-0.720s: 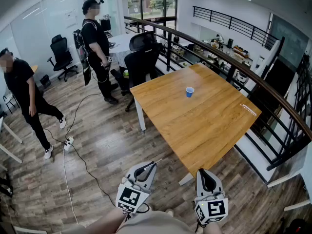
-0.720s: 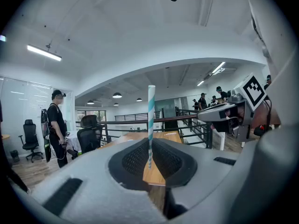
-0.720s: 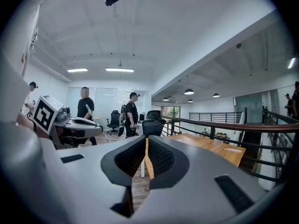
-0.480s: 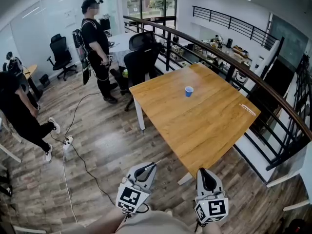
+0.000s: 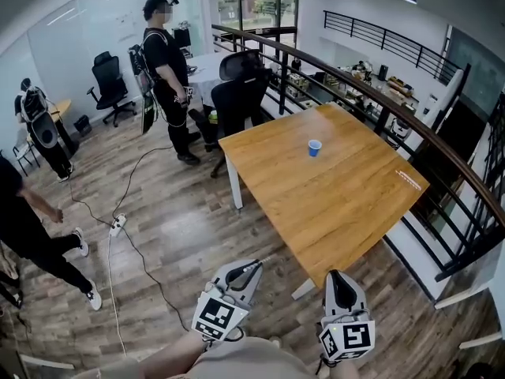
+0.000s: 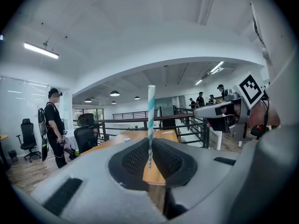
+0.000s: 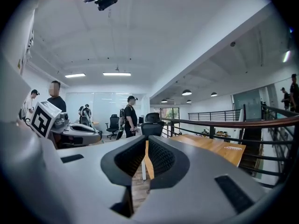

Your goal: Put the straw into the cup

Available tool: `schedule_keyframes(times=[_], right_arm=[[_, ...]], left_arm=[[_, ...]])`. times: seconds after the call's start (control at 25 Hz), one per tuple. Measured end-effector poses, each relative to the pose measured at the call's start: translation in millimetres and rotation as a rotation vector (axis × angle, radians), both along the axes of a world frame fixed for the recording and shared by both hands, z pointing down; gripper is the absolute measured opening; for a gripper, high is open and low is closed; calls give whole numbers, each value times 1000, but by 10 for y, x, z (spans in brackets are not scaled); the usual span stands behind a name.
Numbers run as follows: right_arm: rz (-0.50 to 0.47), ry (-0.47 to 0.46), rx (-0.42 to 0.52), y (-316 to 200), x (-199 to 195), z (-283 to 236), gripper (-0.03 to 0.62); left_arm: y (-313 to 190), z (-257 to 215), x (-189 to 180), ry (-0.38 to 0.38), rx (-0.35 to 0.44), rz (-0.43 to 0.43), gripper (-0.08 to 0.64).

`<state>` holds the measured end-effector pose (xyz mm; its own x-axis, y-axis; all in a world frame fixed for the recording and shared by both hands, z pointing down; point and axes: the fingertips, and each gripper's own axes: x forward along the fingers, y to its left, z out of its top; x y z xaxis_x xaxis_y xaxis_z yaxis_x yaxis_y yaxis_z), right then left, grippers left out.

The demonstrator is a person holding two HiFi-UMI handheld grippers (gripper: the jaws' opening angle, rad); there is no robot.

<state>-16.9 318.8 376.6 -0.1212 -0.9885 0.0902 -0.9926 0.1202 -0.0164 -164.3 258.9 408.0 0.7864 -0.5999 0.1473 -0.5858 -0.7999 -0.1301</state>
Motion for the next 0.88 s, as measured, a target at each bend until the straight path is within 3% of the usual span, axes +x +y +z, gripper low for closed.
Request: schedule_keyframes(times=[0.88], right_arm=[[-84, 4, -16, 271, 421, 235, 31]], left_arm=[[376, 79, 356, -20, 33, -70, 35]])
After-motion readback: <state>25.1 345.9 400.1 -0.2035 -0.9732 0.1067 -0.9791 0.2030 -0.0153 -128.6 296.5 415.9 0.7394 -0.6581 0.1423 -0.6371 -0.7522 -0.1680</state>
